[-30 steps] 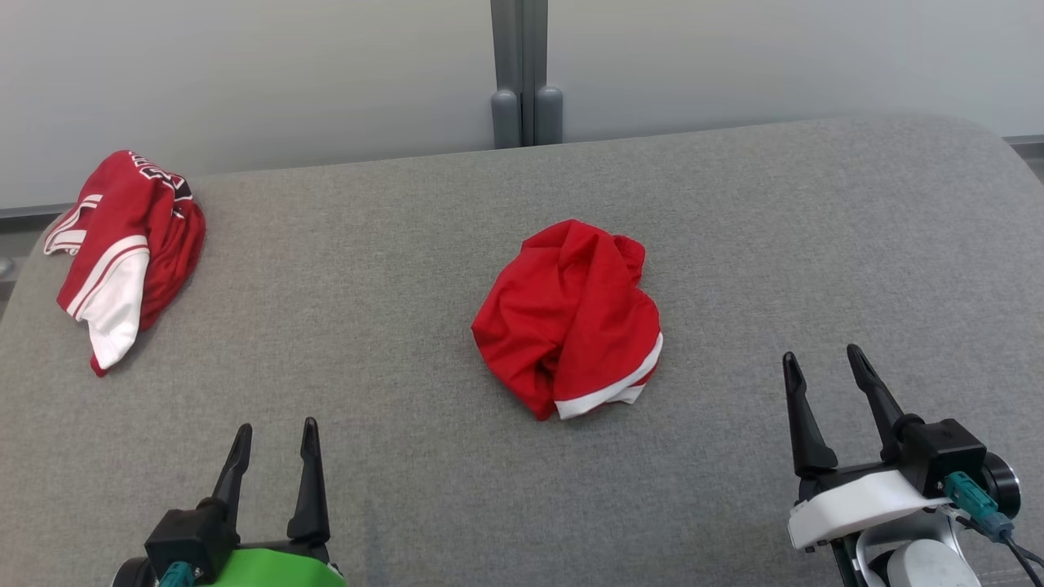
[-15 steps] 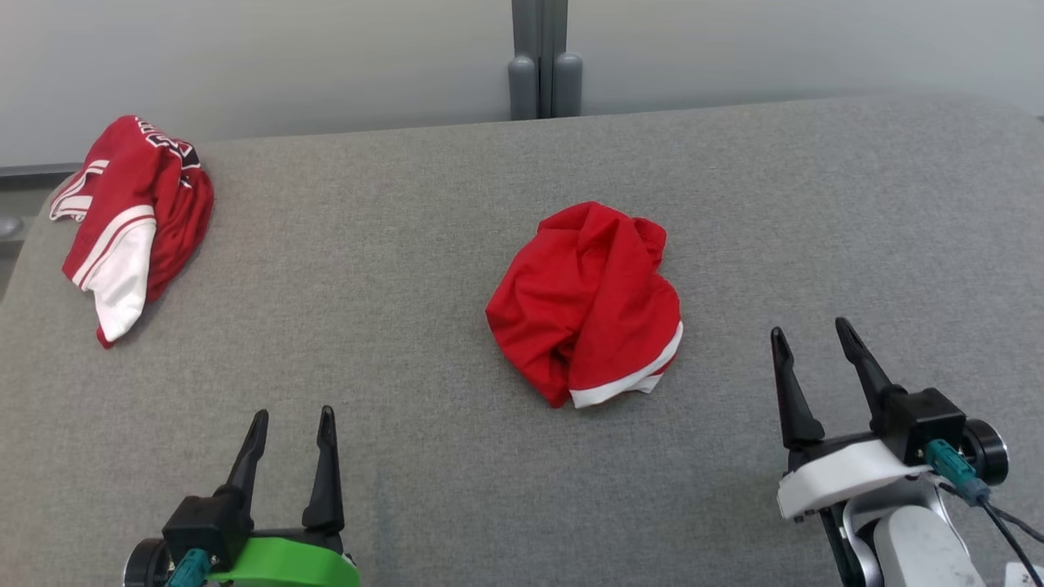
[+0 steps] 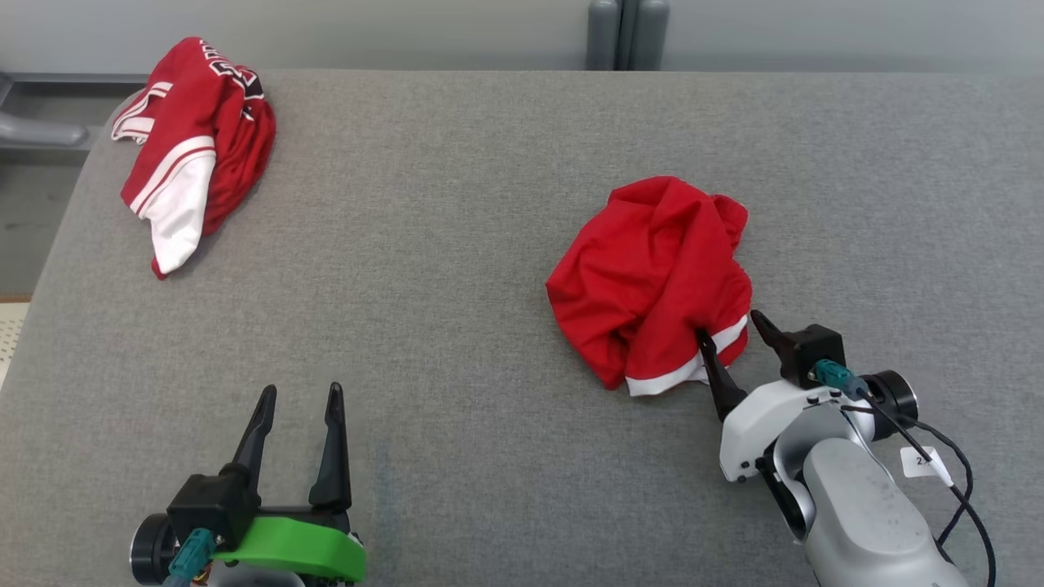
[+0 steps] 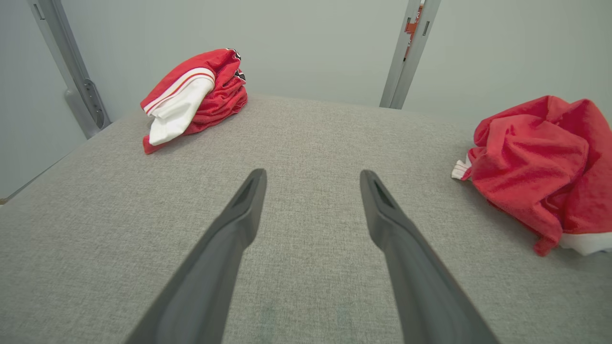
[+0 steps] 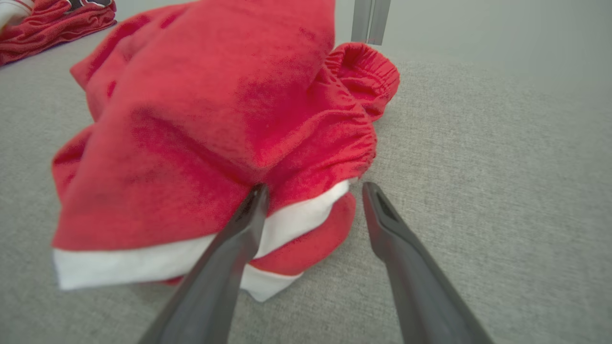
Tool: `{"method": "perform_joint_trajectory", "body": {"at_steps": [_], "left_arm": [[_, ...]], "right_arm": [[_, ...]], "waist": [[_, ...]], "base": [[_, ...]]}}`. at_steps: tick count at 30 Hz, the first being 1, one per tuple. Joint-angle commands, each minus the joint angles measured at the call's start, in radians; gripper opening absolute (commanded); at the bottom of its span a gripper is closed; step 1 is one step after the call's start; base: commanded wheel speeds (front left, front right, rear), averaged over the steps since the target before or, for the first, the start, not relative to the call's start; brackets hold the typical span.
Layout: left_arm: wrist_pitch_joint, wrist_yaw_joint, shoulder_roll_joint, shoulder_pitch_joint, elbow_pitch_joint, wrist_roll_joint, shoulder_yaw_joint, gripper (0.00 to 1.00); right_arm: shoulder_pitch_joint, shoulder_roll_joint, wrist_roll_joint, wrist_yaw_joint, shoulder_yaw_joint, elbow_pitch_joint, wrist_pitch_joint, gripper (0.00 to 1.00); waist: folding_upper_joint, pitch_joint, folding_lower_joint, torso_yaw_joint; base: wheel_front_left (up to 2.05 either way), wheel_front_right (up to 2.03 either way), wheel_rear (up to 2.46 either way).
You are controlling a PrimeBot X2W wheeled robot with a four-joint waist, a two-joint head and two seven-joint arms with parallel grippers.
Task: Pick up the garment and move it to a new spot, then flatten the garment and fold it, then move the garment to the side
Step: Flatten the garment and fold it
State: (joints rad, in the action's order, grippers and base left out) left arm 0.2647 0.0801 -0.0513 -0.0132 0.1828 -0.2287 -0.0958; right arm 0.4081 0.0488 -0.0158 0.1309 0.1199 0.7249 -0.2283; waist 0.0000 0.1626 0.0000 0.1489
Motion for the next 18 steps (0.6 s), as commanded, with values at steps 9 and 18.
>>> {"method": "perform_joint_trajectory", "body": {"at_steps": [9,18], "left_arm": [[0.0,-0.019,0.001,-0.015,-0.003,-0.014,-0.002,1.0],[0.0,-0.017,0.001,-0.013,-0.008,-0.011,-0.017,1.0]], "right_arm": [[0.106,0.004,-0.083,0.0,-0.004,0.061,-0.034,0.0],[0.088,0.007,0.002,0.0,-0.245,-0.051,-0.037,0.0]], "waist": [[0.0,0.019,0.0,0.023],[0.0,0.013,0.0,-0.013]], "base": [[0.0,0.0,0.0],[0.0,0.0,0.0]]}}
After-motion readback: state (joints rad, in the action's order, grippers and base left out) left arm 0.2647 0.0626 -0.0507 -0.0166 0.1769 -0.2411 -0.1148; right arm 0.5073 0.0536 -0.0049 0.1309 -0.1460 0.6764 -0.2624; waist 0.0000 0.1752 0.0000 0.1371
